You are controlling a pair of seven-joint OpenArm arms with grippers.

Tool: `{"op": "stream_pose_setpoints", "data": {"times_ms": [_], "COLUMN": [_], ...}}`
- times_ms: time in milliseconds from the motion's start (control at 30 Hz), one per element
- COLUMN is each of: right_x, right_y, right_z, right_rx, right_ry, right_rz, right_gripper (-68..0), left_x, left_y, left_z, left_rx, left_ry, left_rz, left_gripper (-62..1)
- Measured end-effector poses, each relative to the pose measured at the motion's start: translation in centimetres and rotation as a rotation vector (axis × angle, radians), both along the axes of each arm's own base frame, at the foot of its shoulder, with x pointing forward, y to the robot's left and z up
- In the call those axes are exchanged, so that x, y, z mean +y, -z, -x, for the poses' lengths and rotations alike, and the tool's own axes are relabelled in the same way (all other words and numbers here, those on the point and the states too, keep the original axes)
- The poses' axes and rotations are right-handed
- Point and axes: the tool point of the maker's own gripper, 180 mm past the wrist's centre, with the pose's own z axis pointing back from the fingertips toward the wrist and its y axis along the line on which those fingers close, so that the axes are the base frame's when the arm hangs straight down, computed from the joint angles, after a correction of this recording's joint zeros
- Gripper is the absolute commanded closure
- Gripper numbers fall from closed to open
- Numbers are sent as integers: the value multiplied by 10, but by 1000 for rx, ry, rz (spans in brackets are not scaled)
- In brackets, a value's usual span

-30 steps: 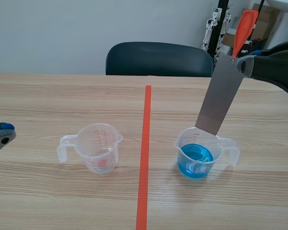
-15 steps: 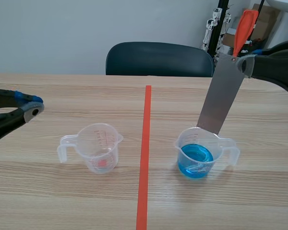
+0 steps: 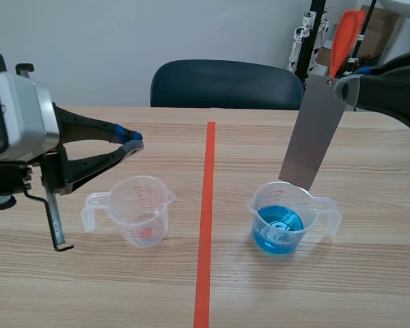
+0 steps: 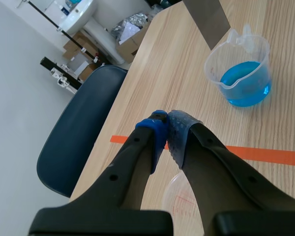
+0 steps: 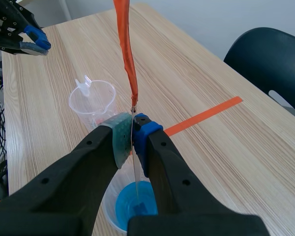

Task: Do the redox reaction experiment. raise the plate out of the solution

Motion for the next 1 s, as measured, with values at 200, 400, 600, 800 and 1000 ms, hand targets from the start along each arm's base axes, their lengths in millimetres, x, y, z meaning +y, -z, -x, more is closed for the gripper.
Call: {"op": "stream_pose_setpoints", "data": {"times_ms": [200,400,600,800,1000], "right_x": [0,0,0,0,0], "right_y": [0,0,0,0,0], "right_z": [0,0,0,0,0], "right_rx": [2,2,2,2,2], "right_ry": [0,0,0,0,0], "right_rz": [-1,-1,-1,-1,-1], "right_gripper": [-6,-6,-6,-6,-6], "left_x": [-18,-32,-49,-63,-74], "left_y": [12,23,29,36,42], "left_z": [-17,-28,-37,-45,-53], "left_rx": [15,10,16,31,34], "left_ry": [9,36,56,77,84], "left_rz": [-33,-78,-85,-88,-104], "left_gripper": [-28,-27,-28,-28,-28]}}
